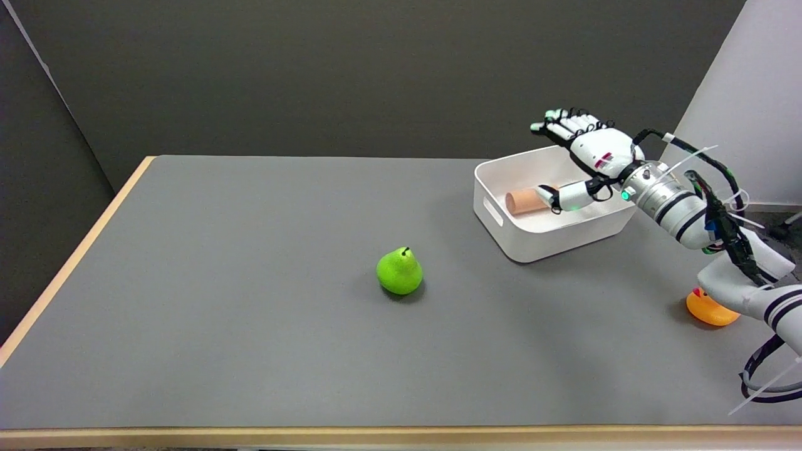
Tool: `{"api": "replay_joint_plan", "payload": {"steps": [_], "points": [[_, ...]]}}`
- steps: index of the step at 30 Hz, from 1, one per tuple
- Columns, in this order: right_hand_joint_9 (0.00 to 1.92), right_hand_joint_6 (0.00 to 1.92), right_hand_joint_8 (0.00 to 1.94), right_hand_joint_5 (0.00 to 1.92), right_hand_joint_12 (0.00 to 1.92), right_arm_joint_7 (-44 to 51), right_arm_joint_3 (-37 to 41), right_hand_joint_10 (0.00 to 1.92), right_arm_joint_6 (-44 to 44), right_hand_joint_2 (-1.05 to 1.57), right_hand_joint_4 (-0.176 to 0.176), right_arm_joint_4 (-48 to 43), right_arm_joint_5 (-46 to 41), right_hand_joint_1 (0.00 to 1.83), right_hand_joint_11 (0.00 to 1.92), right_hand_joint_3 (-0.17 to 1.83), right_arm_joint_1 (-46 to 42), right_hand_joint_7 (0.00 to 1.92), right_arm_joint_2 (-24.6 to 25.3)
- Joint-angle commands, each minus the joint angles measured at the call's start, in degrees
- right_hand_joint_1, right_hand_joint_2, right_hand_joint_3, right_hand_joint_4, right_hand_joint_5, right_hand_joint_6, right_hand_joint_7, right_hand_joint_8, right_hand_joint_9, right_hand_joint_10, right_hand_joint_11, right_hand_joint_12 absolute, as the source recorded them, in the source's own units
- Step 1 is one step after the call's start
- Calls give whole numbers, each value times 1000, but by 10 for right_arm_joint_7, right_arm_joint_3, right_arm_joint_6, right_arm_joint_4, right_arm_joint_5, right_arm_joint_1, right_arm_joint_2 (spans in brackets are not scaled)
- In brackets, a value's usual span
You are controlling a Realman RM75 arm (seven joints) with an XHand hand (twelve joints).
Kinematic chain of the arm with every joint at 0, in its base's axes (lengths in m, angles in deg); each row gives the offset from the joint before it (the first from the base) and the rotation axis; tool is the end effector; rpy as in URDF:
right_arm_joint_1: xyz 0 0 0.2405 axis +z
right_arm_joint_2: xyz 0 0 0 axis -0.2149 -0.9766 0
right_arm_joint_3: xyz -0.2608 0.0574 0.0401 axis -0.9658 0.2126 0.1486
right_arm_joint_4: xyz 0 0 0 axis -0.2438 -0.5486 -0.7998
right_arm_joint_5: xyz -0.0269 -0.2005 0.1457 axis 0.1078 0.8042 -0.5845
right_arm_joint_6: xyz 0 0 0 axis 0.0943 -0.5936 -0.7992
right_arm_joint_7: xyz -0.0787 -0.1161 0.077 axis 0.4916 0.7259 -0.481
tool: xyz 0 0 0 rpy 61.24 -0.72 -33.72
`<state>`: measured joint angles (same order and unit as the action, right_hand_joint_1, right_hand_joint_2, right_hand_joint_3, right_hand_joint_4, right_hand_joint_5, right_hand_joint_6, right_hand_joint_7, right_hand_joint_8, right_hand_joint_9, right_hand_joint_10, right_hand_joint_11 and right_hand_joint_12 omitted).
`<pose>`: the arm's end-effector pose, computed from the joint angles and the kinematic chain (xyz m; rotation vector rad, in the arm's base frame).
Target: Place the wooden cylinder in the white box.
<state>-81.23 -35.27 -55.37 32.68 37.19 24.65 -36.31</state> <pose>-0.2260 -0.4226 0.5201 1.6354 0.0888 0.0271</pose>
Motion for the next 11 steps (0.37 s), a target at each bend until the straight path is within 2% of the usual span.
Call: {"api": "replay_joint_plan", "payload": {"steps": [1, 5, 7, 9, 11], "points": [[-1, 250, -1, 38, 234, 10, 3, -1, -16, 545, 56, -85, -143, 496, -1, 901, -32, -1, 9], [-1, 198, -1, 39, 125, 78, 4, -1, -87, 553, 45, -146, -233, 489, -1, 897, -63, -1, 33], [-1, 214, 1, 40, 150, 93, -7, -1, -124, 558, 43, -169, -272, 479, -1, 906, -73, -1, 45], [-1, 281, 20, 39, 323, 96, -32, 7, -161, 560, 42, -187, -315, 447, -1, 916, -79, 0, 57], [-1, 335, 86, 31, 484, 96, -71, 117, -204, 568, 40, -196, -353, 464, -1, 948, -80, 18, 67]]}}
